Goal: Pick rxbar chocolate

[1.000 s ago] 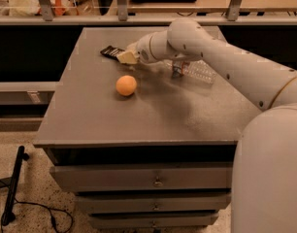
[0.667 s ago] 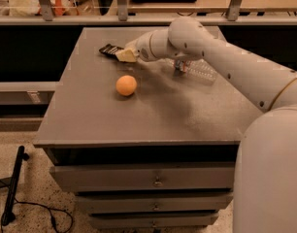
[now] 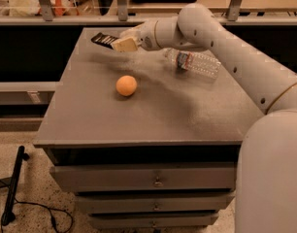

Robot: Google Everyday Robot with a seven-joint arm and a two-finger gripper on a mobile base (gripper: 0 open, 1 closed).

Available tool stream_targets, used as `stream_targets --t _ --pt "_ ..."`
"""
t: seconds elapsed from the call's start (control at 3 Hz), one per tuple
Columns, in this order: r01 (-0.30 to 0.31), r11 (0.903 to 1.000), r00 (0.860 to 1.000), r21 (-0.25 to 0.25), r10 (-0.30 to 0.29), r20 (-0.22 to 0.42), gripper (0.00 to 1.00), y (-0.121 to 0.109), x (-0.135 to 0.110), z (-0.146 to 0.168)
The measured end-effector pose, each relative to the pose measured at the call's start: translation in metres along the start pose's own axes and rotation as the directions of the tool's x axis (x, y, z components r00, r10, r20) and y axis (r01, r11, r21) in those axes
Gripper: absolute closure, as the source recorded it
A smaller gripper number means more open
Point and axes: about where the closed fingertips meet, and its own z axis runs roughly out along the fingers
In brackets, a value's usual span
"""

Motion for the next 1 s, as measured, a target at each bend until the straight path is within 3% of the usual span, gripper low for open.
stream_targets --t 0.67,1.0 --pt "0.033 0.9844 0.999 -0.173 -0.029 0.022 1.0 0.012 -0.022 -0.036" --pt "0.033 0.9844 0.999 -0.173 -0.029 0.022 1.0 0.012 -0.022 -0.035"
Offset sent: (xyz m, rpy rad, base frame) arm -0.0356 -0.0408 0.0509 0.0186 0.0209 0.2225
